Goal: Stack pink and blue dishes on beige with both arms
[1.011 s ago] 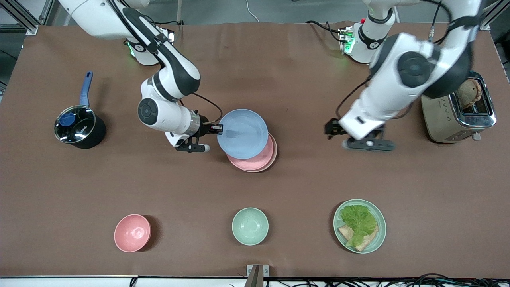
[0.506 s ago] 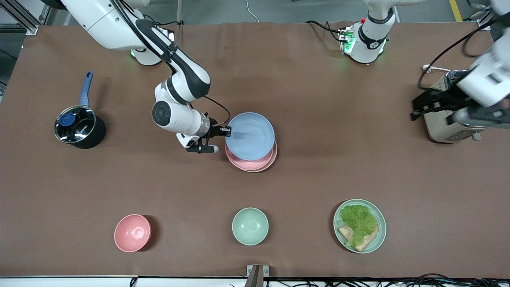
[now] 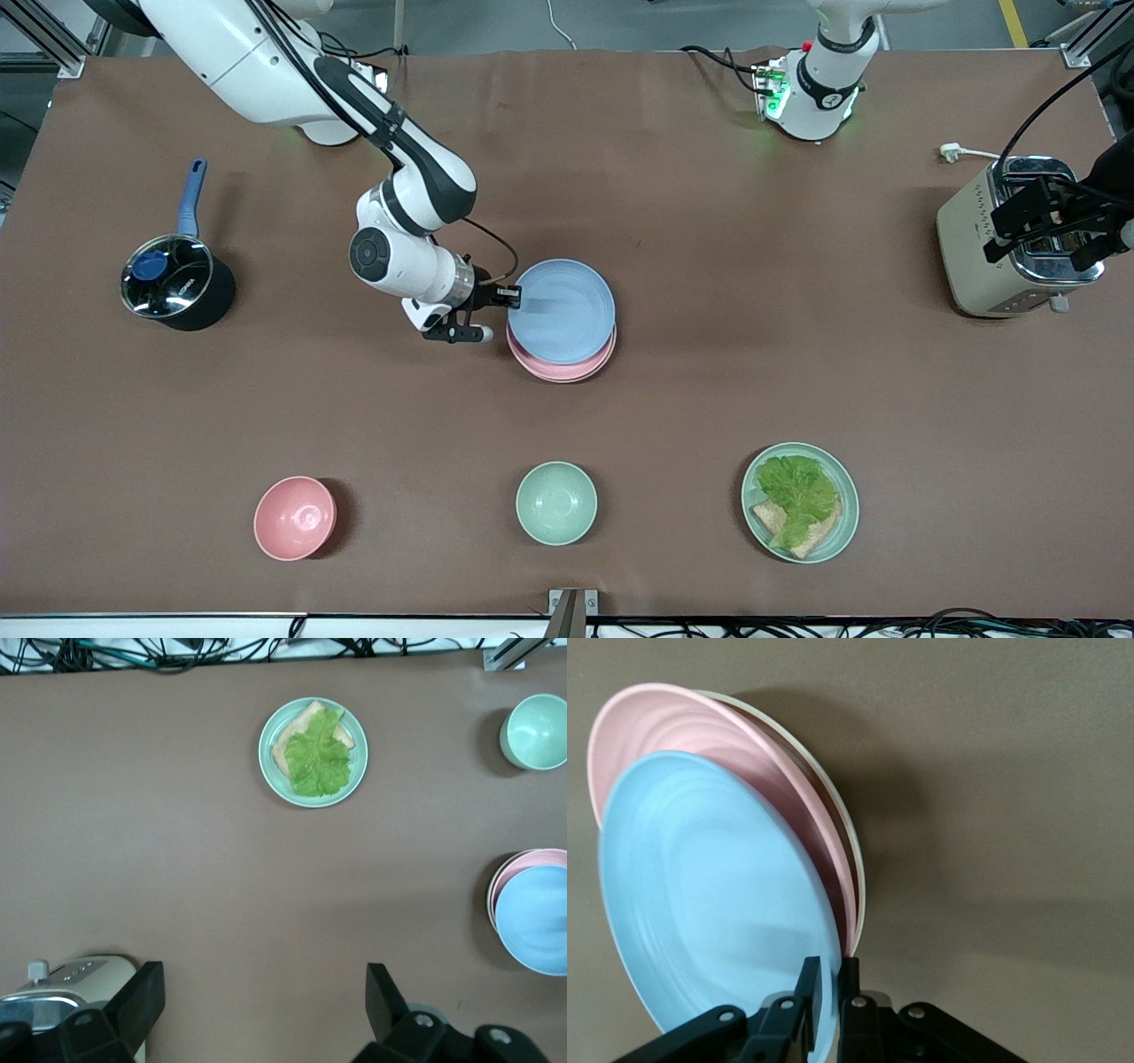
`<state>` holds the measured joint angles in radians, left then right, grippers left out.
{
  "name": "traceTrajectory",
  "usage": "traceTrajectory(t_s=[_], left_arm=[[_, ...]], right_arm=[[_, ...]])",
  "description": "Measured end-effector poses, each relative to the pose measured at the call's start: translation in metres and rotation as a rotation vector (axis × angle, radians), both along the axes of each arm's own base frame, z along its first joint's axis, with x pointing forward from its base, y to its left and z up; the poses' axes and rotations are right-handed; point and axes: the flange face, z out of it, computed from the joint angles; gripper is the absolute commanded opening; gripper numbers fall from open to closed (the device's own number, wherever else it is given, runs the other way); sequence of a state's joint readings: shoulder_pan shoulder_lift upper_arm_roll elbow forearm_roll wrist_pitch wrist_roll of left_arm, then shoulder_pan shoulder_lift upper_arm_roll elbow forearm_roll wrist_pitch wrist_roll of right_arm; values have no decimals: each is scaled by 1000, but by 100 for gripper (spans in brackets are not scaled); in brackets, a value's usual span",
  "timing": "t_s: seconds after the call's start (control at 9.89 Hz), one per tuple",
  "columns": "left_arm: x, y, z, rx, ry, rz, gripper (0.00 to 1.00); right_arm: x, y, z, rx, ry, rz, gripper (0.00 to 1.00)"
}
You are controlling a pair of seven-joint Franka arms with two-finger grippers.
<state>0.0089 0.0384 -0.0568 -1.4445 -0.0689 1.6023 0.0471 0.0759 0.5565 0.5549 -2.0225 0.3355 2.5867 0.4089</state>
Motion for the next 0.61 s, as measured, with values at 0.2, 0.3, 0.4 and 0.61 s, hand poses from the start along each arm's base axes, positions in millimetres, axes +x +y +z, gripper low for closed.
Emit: traceTrajectory(t_s=[0.2,0.3,0.4,0.61], left_arm=[[-9,0,4,10,33,-4,100],[-10,0,5,25,34,-6,100],[-9,0,3,42,36,-7,100],[-6,-3,-1,55,42,-13,100]], right_arm=[[2,1,2,3,-8,-3,100],[6,2,9,9,-22,-12,100],[12,3,30,12,-39,-33,100],[23,-16,114,-42,-73,-31,100]])
